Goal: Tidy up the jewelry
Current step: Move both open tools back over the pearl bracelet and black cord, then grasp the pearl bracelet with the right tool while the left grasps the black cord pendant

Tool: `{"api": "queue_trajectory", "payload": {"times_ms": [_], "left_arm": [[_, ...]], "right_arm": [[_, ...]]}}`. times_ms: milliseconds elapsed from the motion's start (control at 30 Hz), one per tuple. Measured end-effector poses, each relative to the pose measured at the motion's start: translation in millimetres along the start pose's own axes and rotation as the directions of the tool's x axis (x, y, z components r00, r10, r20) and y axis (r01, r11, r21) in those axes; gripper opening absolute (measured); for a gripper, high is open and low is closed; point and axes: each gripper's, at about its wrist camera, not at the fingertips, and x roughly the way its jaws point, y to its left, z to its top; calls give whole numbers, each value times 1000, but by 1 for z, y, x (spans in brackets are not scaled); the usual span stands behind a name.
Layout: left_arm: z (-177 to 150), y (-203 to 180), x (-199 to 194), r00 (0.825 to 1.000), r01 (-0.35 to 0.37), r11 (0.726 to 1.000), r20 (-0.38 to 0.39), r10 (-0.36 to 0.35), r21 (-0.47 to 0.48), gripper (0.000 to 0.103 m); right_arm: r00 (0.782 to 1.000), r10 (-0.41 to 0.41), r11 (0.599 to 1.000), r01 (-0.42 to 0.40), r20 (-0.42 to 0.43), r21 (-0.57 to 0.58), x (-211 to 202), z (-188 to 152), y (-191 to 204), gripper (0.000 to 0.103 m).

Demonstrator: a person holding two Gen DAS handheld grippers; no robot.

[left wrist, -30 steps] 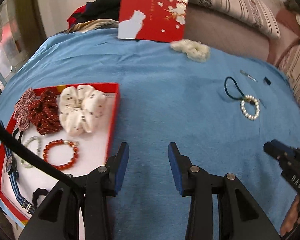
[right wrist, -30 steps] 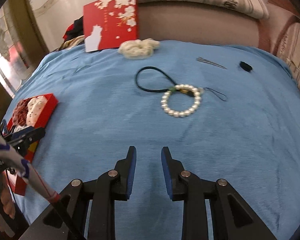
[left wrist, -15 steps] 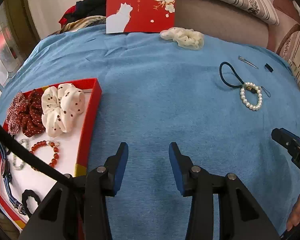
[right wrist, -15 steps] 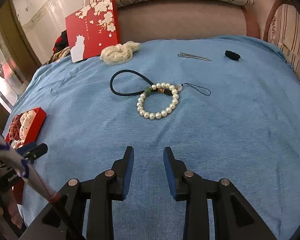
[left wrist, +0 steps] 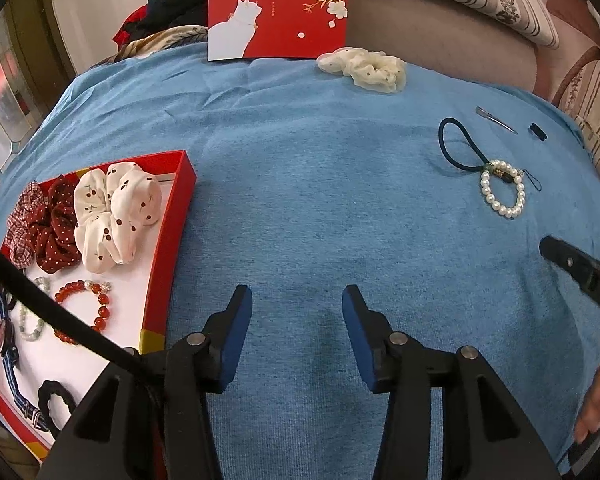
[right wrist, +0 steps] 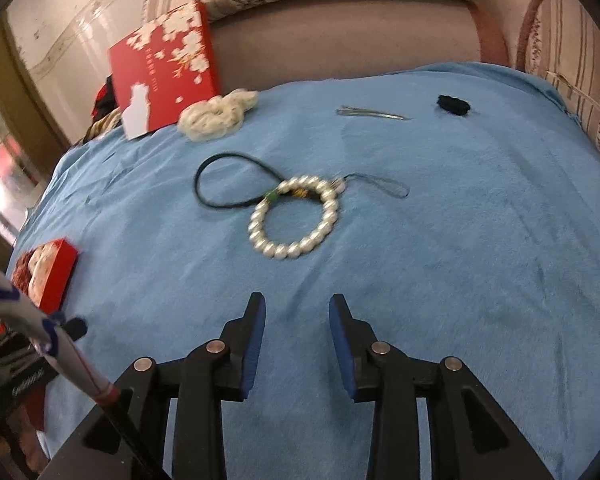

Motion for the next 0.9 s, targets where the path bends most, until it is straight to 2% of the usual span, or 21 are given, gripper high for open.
{"api": "queue_trajectory", "payload": {"times_ms": [200, 300, 433, 467, 500, 533, 600, 733, 833, 900], "left_arm": [[1, 0, 3, 1000, 18, 1000, -11, -18, -3, 46], [2, -1, 5, 999, 30, 1000, -15, -30, -9, 47], [2, -1, 8, 999, 28, 1000, -17, -28, -7, 47], [2, -1, 9, 999, 27, 1000, -18, -27, -6, 47], [2, -1, 9, 999, 27, 1000, -19, -27, -7, 47], [3, 0, 10, 999, 30, 999, -21, -30, -12, 47], [4, 1, 9, 999, 38, 999, -21, -39, -21, 47], [3, 4, 3, 999, 43, 998, 0, -43, -37, 47], [1, 5, -4, 998, 56, 998, 14, -55, -42, 47], [0, 4, -9, 998, 62, 997, 28, -61, -39, 47]], "right_arm": [[1000, 7, 998, -6, -5, 63, 22, 22, -15, 38], [999, 35, 995, -34, -13, 96, 35, 30, -19, 38], [1000, -7, 999, 7, -3, 50, 49, 36, -10, 38], [1000, -16, 999, 16, -3, 36, 51, 37, -8, 35], [1000, -21, 999, 21, -5, 25, 51, 37, -7, 17], [1000, -8, 1000, 8, -17, 17, 52, 37, -7, 11], [998, 50, 998, -48, -46, 31, 50, 35, -6, 10], [991, 88, 996, -85, -99, 33, 30, 15, -6, 10], [988, 60, 998, -59, -145, 13, 11, -4, -9, 10], [987, 6, 999, -13, -161, -38, -4, -16, -10, 10]]}}
